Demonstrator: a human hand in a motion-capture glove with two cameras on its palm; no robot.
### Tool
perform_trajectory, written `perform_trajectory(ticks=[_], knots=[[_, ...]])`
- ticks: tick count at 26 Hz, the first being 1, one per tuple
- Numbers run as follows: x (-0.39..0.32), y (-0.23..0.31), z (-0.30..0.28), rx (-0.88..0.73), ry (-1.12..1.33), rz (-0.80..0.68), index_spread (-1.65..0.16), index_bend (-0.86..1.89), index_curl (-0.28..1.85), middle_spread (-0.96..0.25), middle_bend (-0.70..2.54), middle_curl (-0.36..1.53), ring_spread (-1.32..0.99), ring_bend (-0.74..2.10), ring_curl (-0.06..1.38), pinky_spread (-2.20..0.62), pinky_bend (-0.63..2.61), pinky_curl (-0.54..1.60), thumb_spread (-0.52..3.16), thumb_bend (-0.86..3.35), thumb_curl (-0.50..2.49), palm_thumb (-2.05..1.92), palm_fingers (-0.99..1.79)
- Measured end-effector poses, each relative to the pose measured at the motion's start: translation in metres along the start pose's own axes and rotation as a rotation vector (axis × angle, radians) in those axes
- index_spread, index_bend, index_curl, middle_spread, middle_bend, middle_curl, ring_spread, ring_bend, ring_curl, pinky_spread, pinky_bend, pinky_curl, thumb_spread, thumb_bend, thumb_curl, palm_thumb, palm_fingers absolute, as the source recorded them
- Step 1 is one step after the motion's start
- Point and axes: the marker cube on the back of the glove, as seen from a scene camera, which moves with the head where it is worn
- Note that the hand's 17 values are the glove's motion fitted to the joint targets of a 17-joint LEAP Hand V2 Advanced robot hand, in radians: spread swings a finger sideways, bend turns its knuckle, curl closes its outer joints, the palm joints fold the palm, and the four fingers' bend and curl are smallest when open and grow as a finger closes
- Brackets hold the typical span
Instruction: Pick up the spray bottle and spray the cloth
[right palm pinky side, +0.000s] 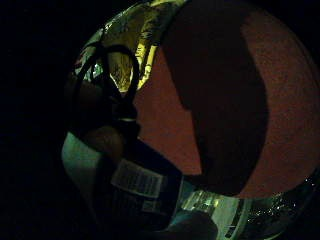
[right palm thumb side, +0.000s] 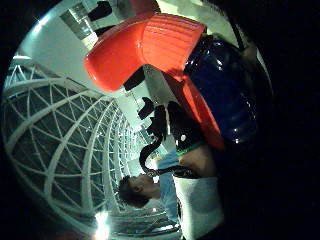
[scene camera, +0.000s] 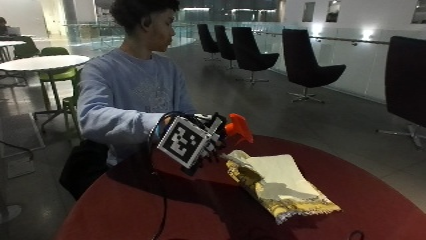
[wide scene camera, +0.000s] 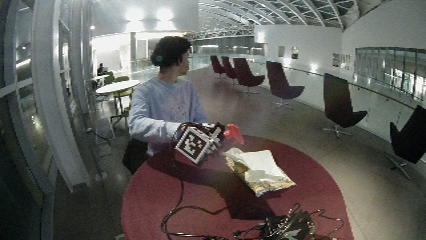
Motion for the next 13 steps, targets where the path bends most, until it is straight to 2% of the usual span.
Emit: perform_trajectory(ticks=[13], knots=[[-0.0035, 0.0056, 0.0078, -0.048, -0.007, 0.036, -0.12, 0.14, 0.37, -0.03, 0.32, 0.47, 0.03, 0.51, 0.41, 0.22, 0.28, 0.38, 1.17, -0.02, 0.40, 0.61, 1.16]])
